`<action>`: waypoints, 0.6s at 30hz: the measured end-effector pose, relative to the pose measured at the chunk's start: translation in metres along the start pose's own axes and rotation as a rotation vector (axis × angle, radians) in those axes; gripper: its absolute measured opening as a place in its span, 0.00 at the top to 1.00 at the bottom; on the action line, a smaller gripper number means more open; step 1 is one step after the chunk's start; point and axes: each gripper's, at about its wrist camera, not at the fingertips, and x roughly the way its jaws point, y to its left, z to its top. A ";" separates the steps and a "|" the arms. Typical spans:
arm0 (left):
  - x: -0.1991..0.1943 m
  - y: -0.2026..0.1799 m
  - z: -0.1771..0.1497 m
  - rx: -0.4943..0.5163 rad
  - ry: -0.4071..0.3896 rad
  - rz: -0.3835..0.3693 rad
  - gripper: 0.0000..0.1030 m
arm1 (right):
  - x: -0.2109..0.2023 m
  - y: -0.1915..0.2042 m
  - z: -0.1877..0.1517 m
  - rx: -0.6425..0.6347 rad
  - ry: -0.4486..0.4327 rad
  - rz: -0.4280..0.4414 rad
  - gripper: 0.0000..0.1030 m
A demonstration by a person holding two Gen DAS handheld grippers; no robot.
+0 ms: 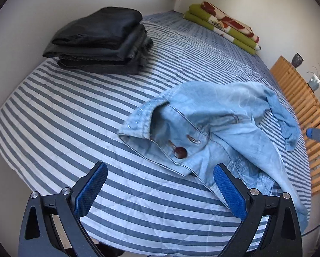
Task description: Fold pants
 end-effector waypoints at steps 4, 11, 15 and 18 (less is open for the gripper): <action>0.029 -0.022 -0.009 0.018 0.051 -0.003 0.03 | -0.007 -0.057 -0.077 0.081 0.061 -0.151 0.58; 0.075 -0.083 -0.044 0.097 0.189 -0.048 0.03 | 0.002 -0.099 -0.164 0.122 0.147 -0.259 0.56; 0.098 -0.108 -0.056 0.069 0.209 -0.020 0.29 | 0.020 -0.107 -0.173 0.059 0.156 -0.371 0.55; 0.098 -0.124 -0.056 0.079 0.161 0.018 0.62 | 0.033 -0.117 -0.170 0.034 0.156 -0.443 0.54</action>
